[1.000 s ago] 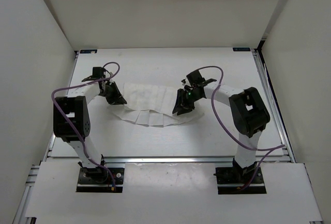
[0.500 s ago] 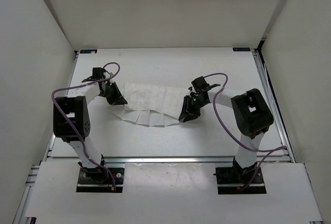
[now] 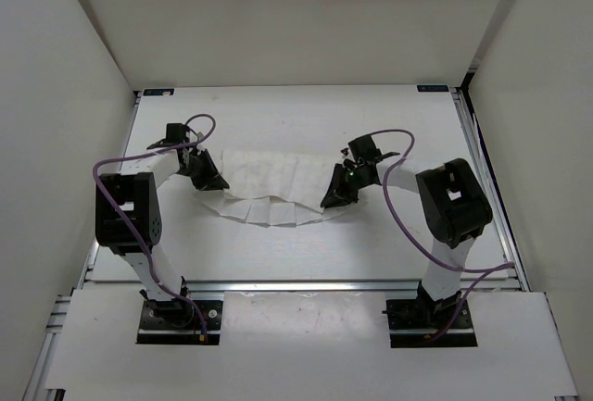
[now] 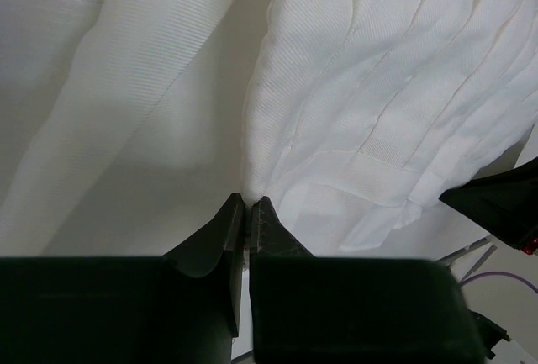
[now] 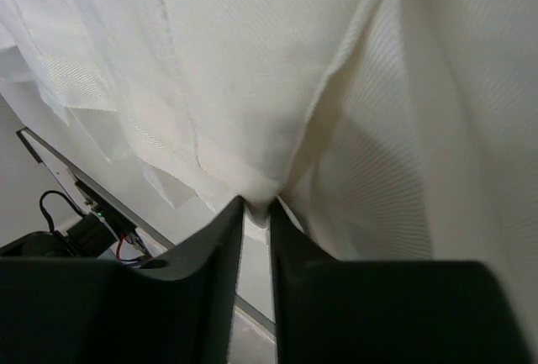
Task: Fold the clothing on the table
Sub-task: Fold the skirt
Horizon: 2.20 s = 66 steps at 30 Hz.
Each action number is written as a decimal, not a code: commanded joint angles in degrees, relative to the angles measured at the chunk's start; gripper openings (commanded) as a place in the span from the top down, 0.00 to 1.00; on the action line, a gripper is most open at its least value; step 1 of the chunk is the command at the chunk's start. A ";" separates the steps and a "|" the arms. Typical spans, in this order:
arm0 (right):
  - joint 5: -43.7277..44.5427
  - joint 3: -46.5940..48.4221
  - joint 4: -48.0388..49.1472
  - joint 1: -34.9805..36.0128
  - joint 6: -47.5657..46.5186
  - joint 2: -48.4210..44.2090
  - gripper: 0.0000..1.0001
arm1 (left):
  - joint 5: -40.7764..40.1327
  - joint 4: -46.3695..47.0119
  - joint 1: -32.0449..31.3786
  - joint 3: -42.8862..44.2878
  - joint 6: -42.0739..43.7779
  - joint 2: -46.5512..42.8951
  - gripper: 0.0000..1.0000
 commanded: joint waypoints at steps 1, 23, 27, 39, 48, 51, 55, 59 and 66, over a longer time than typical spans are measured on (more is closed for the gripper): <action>-2.35 -2.03 5.28 -0.40 1.67 -2.67 0.81 | 1.64 0.96 0.15 -0.51 0.19 -4.22 1.00; 0.55 -0.89 -6.83 -8.75 -4.91 -15.16 1.00 | 6.57 -0.35 3.58 -4.80 -1.92 -15.46 1.00; 0.73 -0.89 -10.61 -8.58 -7.81 -14.98 1.00 | 1.47 -2.29 2.79 -8.68 -0.52 -18.19 1.00; 3.18 -1.60 -19.14 -4.80 -12.65 -9.26 1.00 | -12.67 -5.80 -3.45 -18.17 0.01 -20.83 1.00; 11.00 -1.52 -31.88 -4.62 -15.38 -15.92 0.72 | -18.74 -9.58 -3.20 -19.33 -2.53 -29.17 0.40; 12.33 2.60 -34.17 -4.19 -14.32 -19.71 0.67 | -23.04 -11.69 -2.84 -14.60 -3.68 -34.88 0.34; 11.45 6.75 -31.73 -3.21 -14.14 -19.20 0.67 | -19.04 -8.72 -1.27 -12.02 -3.59 -33.94 0.45; 5.67 6.58 -24.88 -7.51 -15.63 -13.76 0.47 | -16.55 -1.95 -1.08 -14.75 -4.29 -30.43 0.58; 3.53 7.55 -20.64 -14.63 -24.77 -8.74 0.35 | -13.30 7.55 4.71 -20.28 -3.86 -26.28 0.45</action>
